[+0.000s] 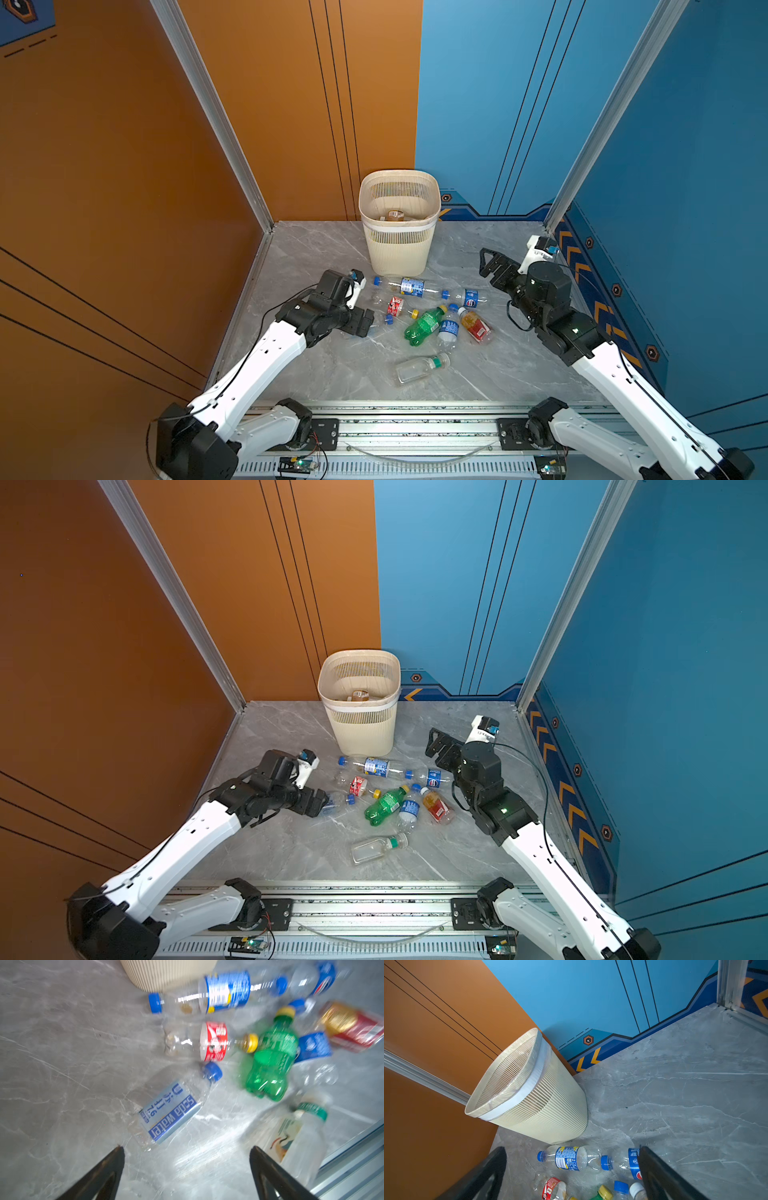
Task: Put the plastic bottles in the bin
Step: 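Withdraw the right arm while the left gripper reaches to the soda water bottle, then close the left gripper on the soda water bottle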
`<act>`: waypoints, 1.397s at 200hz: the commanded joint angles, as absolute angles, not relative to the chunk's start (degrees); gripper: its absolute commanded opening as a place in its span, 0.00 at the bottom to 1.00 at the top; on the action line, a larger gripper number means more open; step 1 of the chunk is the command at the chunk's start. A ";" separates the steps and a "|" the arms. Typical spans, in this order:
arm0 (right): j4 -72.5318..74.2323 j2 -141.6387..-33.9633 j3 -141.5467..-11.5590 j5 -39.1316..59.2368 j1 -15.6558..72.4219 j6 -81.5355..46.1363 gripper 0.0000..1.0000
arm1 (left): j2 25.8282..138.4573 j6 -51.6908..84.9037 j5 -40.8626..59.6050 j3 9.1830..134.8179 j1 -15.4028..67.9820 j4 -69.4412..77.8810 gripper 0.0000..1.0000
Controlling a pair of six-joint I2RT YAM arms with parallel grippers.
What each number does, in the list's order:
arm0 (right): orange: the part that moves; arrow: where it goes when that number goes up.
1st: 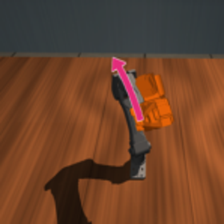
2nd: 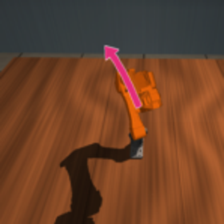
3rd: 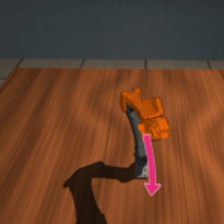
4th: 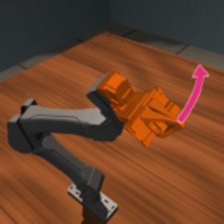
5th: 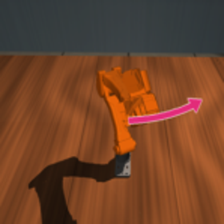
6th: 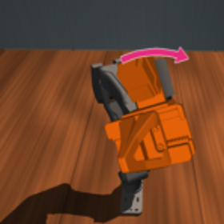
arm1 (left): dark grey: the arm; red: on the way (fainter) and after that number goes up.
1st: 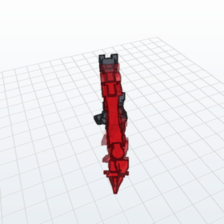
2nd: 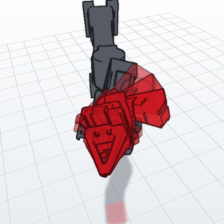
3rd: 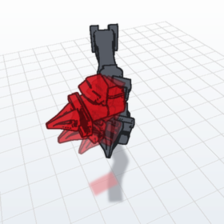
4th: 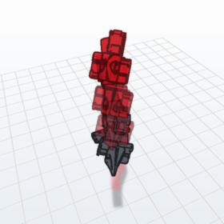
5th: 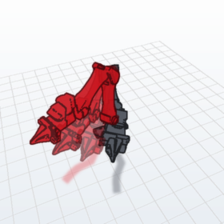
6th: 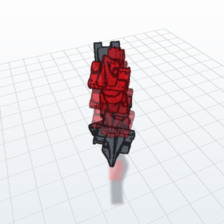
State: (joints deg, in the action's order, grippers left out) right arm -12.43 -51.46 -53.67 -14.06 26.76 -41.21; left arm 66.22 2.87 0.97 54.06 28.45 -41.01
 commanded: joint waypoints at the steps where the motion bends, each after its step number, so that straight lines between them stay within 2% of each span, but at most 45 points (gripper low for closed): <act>1: -13.97 -48.77 -51.85 -12.99 25.53 -42.18 0.99 | 69.42 -4.40 -4.84 54.30 31.35 -44.73 0.95; 80: -15.81 -43.00 -49.75 -10.88 21.14 -42.66 0.99 | 80.65 -6.75 -13.68 54.73 34.54 -41.85 0.97; 215: -15.40 -42.04 -48.56 -9.24 18.81 -43.56 1.00 | 93.35 -7.84 -10.67 61.49 31.54 -40.43 1.00; 279: -15.00 -42.10 -47.76 -9.06 17.95 -44.33 0.99 | 96.48 -6.09 -10.24 61.95 32.97 -42.27 0.88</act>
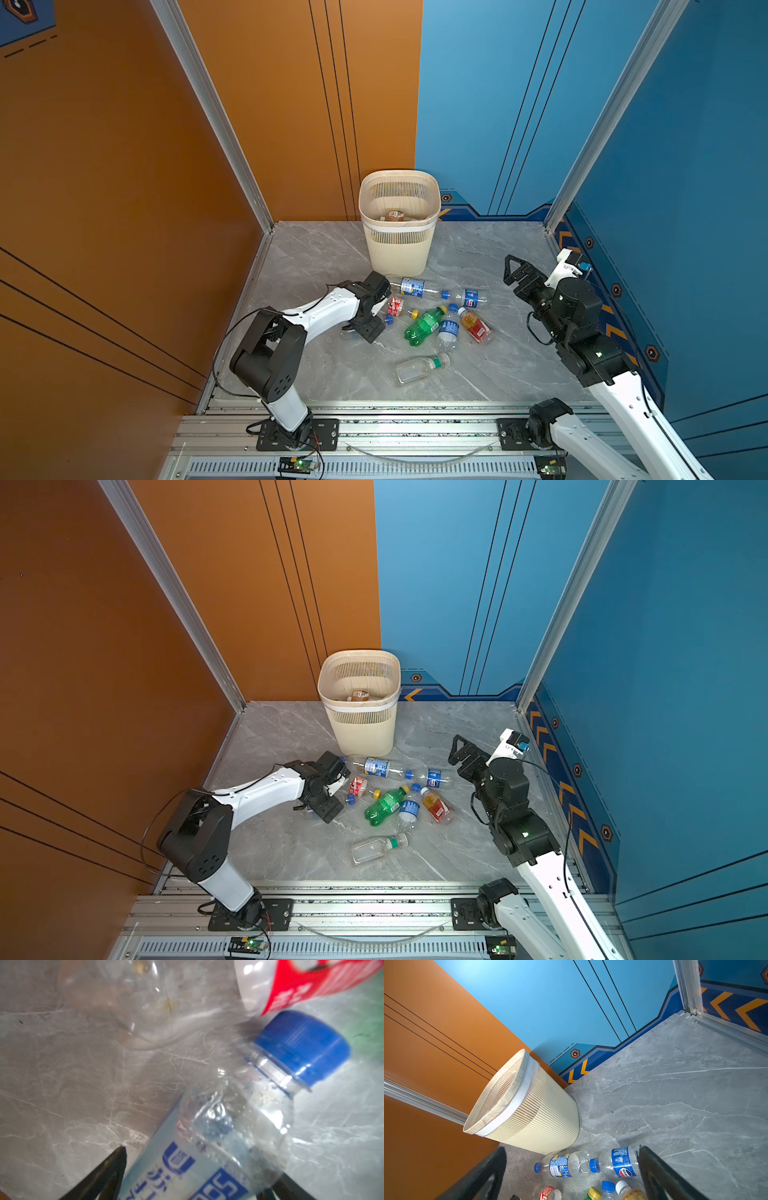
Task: Put the plastic bottles in the bin
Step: 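Close the left gripper on the soda water bottle, then lift the soda water bottle with the left gripper toward the wastebasket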
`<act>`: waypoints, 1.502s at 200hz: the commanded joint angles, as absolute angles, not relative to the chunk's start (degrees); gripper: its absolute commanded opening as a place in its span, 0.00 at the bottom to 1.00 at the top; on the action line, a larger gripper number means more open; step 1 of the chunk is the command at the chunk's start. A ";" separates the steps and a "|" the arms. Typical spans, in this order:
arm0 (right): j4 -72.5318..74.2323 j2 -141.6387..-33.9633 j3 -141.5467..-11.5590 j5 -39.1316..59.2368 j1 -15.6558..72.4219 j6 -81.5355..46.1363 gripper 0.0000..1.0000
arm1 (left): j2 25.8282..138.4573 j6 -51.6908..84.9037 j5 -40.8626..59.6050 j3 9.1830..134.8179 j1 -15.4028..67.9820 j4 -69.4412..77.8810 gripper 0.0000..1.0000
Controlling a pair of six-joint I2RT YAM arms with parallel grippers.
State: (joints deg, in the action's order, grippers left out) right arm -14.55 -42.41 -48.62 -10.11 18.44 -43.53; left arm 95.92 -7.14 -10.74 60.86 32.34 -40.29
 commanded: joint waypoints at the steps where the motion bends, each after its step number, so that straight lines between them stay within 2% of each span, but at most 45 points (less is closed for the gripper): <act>1: -15.02 -42.10 -47.74 -9.05 17.89 -44.40 0.99 | 96.49 -6.04 -10.22 61.95 32.96 -42.27 0.87; 6: -14.91 -42.10 -47.67 -8.99 17.84 -44.47 0.99 | 96.55 -5.83 -10.20 61.83 33.13 -42.27 0.82; 40: -14.70 -42.21 -47.46 -8.96 17.54 -44.87 0.99 | 97.03 -4.89 -9.56 62.07 33.91 -42.92 0.70; 72: -14.80 -41.98 -47.08 -8.89 17.33 -45.17 0.99 | 96.93 -4.33 -9.55 62.37 34.61 -43.92 0.66; 109: -14.81 -41.64 -46.71 -9.06 17.05 -45.77 1.00 | 95.06 -3.02 -9.05 62.04 35.08 -44.98 0.56; 161: -14.41 -42.24 -46.70 -8.69 16.96 -46.63 0.99 | 87.24 -0.65 -9.23 60.24 35.41 -46.40 0.46; 212: -15.54 -43.50 -48.04 -7.90 16.96 -46.85 1.00 | 73.47 4.58 -10.41 56.64 35.00 -44.46 0.43; 257: -16.65 -44.38 -48.24 -7.62 17.04 -47.85 1.00 | 56.71 12.77 -8.26 48.92 33.01 -28.36 0.41; 300: -17.04 -45.48 -47.99 -6.62 17.59 -48.49 1.00 | 52.77 15.76 -4.54 51.81 30.42 -24.47 0.40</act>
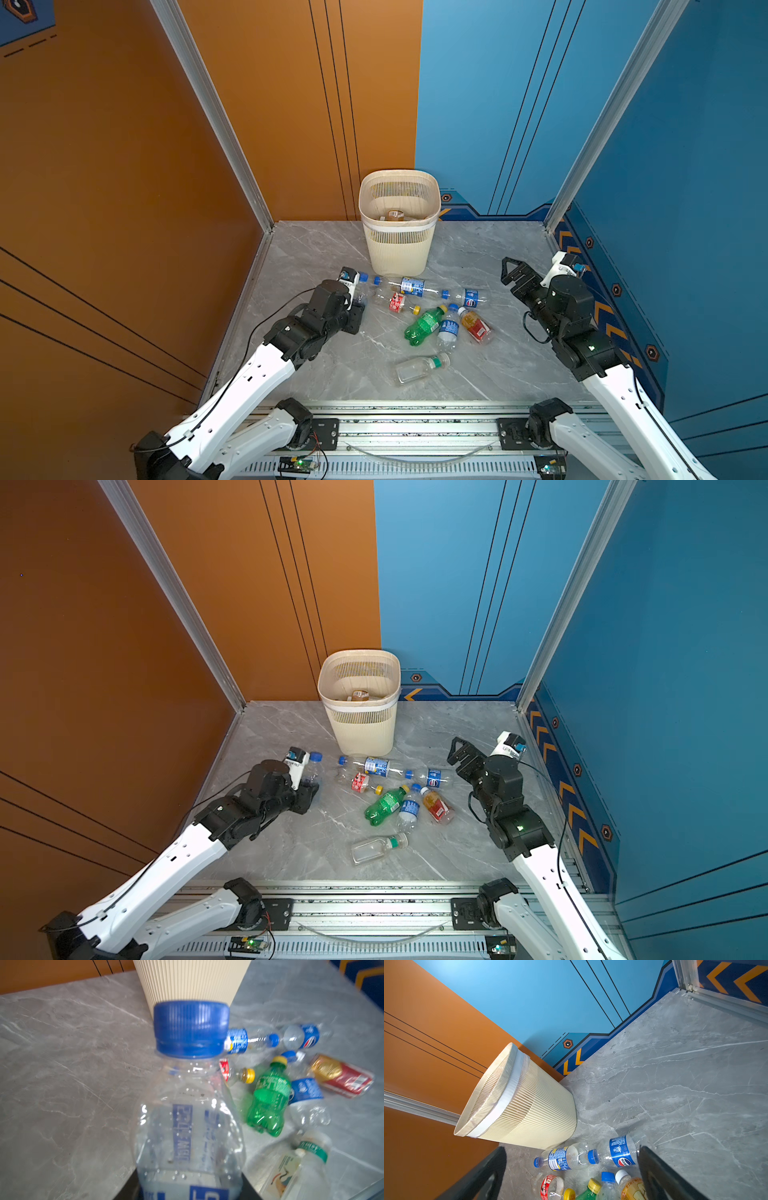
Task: Put the plastic bottles in the bin
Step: 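Lift the soda water bottle with the left gripper toward the wastebasket, then carry the soda water bottle over the wastebasket and open the left gripper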
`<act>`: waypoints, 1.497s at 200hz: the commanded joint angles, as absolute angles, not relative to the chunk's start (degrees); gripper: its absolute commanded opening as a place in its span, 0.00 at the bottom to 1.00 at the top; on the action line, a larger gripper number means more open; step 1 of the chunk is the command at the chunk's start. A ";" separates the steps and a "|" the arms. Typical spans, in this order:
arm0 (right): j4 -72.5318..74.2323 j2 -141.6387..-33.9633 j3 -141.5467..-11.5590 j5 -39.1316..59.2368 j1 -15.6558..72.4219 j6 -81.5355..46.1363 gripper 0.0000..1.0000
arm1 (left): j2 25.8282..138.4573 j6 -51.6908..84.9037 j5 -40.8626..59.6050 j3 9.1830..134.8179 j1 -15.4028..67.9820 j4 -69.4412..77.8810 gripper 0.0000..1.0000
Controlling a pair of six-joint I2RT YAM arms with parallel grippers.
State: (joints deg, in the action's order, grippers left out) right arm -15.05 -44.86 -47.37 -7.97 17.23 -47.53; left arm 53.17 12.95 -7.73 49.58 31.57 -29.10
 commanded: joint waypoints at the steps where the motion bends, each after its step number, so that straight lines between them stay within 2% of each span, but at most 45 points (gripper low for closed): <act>1: -17.05 -45.55 -47.99 -6.56 17.59 -48.55 1.00 | 52.80 15.74 -4.51 51.97 30.37 -24.54 0.40; 38: -16.48 -47.46 -48.71 -4.73 18.43 -47.99 1.00 | 55.29 14.26 -3.03 58.65 28.73 -23.68 0.40; 72: -16.94 -48.25 -49.92 -4.95 19.60 -46.97 1.00 | 61.12 12.18 1.27 70.40 26.66 -20.64 0.39; 144: -17.62 -47.24 -49.68 -5.86 19.84 -46.73 1.00 | 81.92 6.19 7.03 95.27 23.48 -16.95 0.39; 216: -18.91 -46.23 -49.46 -6.40 19.78 -46.07 1.00 | 104.80 8.44 10.57 119.24 19.54 -20.90 0.36; 260: -19.25 -46.56 -49.70 -6.41 19.71 -45.88 1.00 | 112.67 9.73 11.67 126.84 18.82 -24.13 0.36; 299: -19.09 -47.08 -49.59 -6.39 19.69 -45.81 1.00 | 114.75 10.45 12.04 127.62 18.29 -24.67 0.37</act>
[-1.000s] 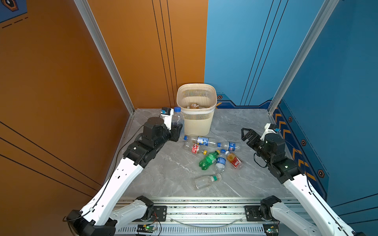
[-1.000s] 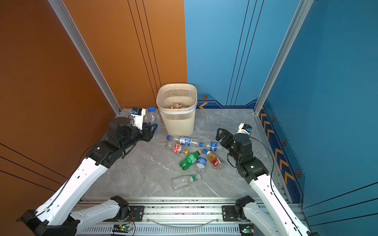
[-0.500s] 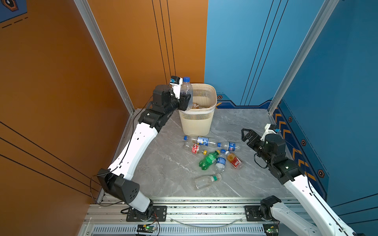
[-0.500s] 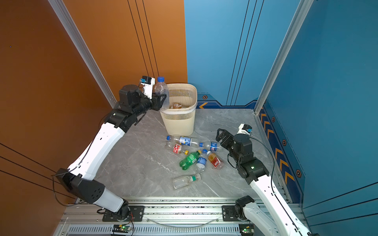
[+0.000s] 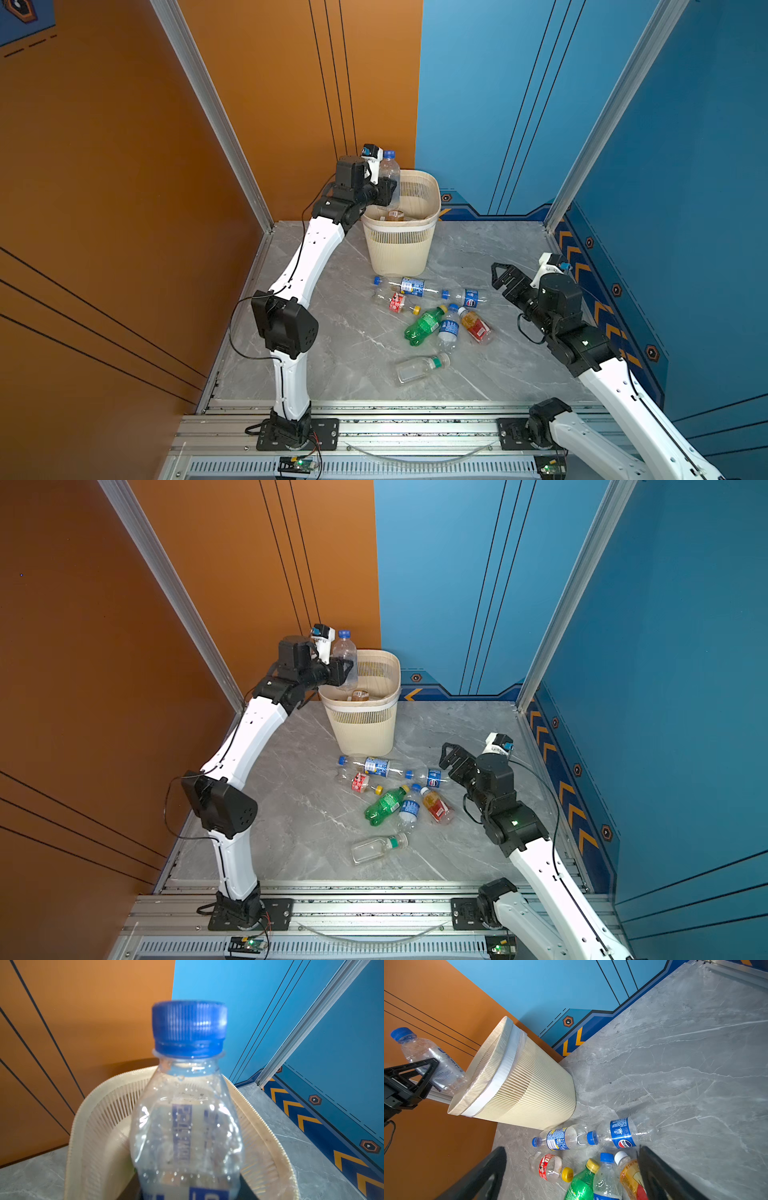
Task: Put the plastic bottles in the bin
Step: 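Carry the soda water bottle over the wastebasket and open the left gripper, then withdraw the left arm while the right gripper reaches toward the orange-label bottle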
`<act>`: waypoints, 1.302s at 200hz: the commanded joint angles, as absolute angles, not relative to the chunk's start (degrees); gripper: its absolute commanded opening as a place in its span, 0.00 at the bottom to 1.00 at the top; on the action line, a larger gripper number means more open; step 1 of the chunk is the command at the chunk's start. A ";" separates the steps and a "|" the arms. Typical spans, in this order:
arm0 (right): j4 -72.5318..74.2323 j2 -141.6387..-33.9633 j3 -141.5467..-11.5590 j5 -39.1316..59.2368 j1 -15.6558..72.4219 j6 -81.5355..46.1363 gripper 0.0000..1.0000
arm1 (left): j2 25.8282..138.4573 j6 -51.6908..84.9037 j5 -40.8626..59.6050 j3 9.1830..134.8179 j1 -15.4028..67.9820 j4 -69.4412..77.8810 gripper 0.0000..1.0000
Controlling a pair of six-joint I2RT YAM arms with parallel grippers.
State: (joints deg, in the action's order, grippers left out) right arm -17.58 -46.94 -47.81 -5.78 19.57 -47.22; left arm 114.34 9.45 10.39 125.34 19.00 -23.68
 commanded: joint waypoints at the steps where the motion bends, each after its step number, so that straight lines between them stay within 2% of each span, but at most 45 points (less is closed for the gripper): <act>1: -19.08 -47.05 -49.58 -6.36 19.69 -45.80 1.00 | 114.77 10.46 12.04 127.62 18.29 -24.68 0.38; 12: -18.94 -47.27 -49.59 -6.32 19.69 -45.80 0.99 | 114.98 10.73 12.19 127.63 18.00 -24.89 0.48; 18: -18.85 -47.44 -49.66 -6.21 19.68 -45.82 1.00 | 115.03 10.89 12.07 127.70 17.86 -25.00 0.57; 37: -18.84 -47.63 -49.75 -6.30 19.60 -45.84 1.00 | 114.18 11.09 12.00 127.63 17.67 -25.57 1.00; 78: -18.95 -47.95 -49.76 -6.40 19.60 -45.68 0.99 | 107.91 10.46 10.73 123.52 17.72 -25.12 0.98; 110: -19.17 -48.56 -49.57 -6.35 19.64 -45.88 0.99 | 97.63 11.50 8.28 112.52 17.77 -20.61 0.98; 128: -19.31 -49.03 -49.48 -6.32 19.60 -45.94 0.99 | 89.38 12.95 6.75 101.54 17.78 -16.33 0.97; 156: -19.46 -50.15 -49.39 -6.07 19.69 -45.80 0.99 | 73.97 19.29 5.89 74.92 18.00 -7.75 0.98; 176: -20.67 -51.11 -49.73 -5.45 19.71 -45.56 1.00 | 64.06 24.16 4.50 55.49 18.37 -5.68 0.98; 192: -22.06 -51.84 -49.96 -4.47 19.69 -45.04 0.99 | 57.75 27.33 3.62 45.57 18.04 -5.90 0.98; 218: -26.14 -52.68 -50.44 -2.86 19.82 -43.31 0.99 | 51.02 27.52 2.15 41.27 17.76 -9.42 0.98; 260: -36.00 -52.85 -50.46 -1.55 20.17 -39.59 0.99 | 50.29 27.09 2.51 41.61 17.55 -13.02 0.98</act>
State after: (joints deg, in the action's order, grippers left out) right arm -27.27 -52.56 -48.90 -3.14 19.59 -43.31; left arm 50.59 26.35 3.60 40.82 17.93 -12.23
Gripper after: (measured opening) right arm 0.995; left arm 0.976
